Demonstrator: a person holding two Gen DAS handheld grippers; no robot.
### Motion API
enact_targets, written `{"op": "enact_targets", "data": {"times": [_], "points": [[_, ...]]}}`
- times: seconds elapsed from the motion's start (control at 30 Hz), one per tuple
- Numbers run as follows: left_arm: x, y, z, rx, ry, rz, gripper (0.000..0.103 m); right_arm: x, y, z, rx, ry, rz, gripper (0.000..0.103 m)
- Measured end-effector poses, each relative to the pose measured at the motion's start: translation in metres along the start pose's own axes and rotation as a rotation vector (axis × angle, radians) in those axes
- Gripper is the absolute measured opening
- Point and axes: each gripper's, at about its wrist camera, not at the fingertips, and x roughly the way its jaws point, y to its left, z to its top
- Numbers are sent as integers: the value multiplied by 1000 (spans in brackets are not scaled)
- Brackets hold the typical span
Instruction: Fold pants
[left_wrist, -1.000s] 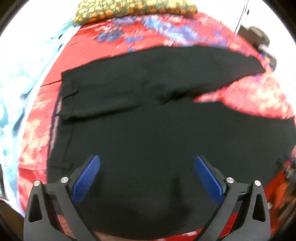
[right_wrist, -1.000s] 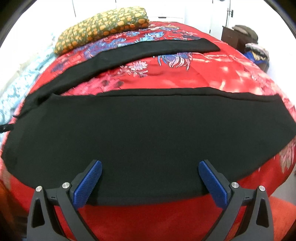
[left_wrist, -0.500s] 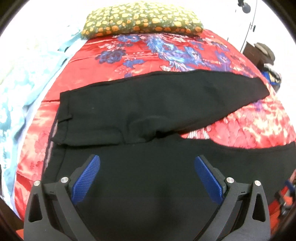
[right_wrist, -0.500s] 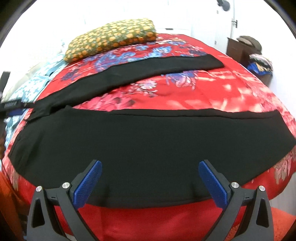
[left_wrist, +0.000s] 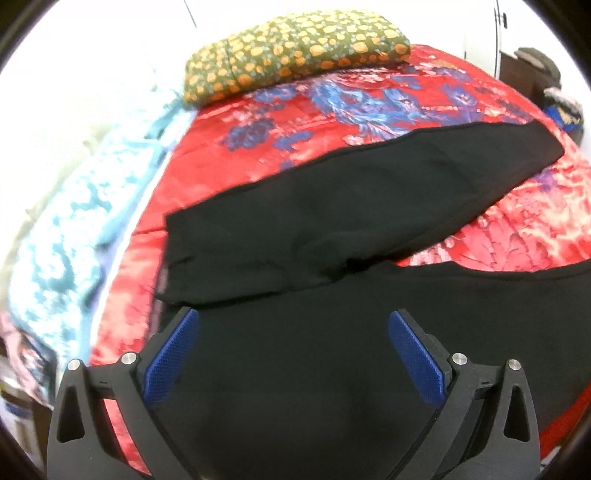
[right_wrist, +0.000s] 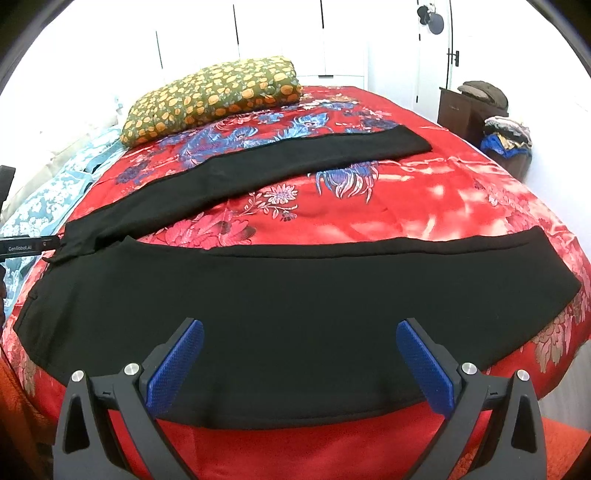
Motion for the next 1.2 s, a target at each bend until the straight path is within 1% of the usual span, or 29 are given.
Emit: {"op": "enact_targets", "data": {"times": [0.2,0.37,0.43,0.6,0.77,0.83,0.97,1.07,1.2], "points": [[-39,6,13,31,-95,90,102,3,-2,-1,2,1,-14,103],[-85,21,28,30,-209,183,102,0,-4,-1,19,-12,-10,103],[-105,31,34,8,-245,203,102,-2,-4,0,18,-21,-6,103],[-148,57,46,-80,-306,214,102,-7,-2,1,10,-39,10,103],[-201,86,56,-185,-408,262,102,-11,-2,2,14,-57,28,103],[-224,100,59,-235,-452,259,102,-13,-3,2,23,-65,35,103],[-259,121,68,-291,-493,209,102,-16,-7,4,41,-77,46,103],[-279,126,73,-309,-515,170,102,-18,-11,4,58,-82,52,103],[-300,124,80,-307,-541,130,102,-20,-16,5,78,-88,58,103]]}}
